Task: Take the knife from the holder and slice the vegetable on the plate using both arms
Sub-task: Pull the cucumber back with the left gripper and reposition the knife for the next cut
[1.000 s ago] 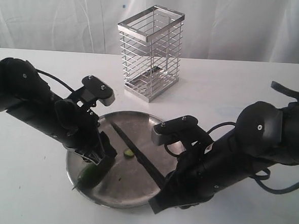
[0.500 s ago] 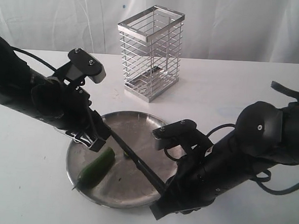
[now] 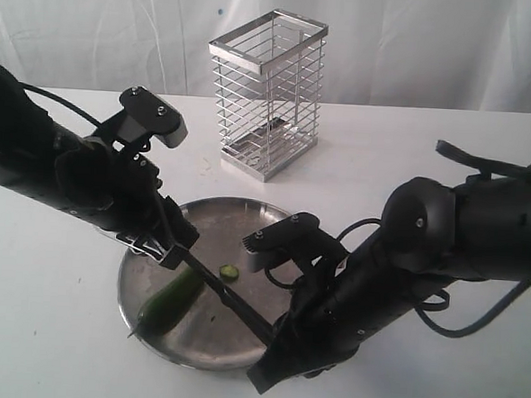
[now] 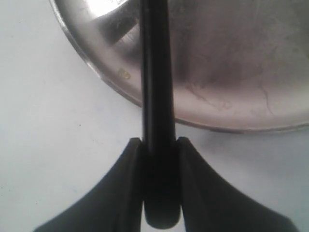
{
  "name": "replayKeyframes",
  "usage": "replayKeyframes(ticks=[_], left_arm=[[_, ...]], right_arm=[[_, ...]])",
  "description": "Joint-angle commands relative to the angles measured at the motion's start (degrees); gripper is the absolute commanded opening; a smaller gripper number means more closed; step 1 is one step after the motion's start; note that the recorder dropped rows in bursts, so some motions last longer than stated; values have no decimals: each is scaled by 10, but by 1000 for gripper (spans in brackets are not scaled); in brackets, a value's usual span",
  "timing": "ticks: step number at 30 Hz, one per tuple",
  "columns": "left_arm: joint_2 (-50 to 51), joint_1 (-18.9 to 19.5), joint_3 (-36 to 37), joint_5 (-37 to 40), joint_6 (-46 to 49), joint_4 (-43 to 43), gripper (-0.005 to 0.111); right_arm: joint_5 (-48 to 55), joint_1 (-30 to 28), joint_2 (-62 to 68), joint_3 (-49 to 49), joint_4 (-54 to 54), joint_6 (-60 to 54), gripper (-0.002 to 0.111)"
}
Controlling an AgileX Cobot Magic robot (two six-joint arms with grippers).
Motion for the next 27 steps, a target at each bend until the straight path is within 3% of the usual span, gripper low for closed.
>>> replayKeyframes(ticks=[1, 27], left_arm=[[-4, 1, 3, 13, -5, -2, 47], [-4, 1, 3, 16, -7, -2, 47]], right_arm=[[-5, 1, 17, -13, -8, -1, 0], [-23, 1, 44, -29, -43, 34, 0]])
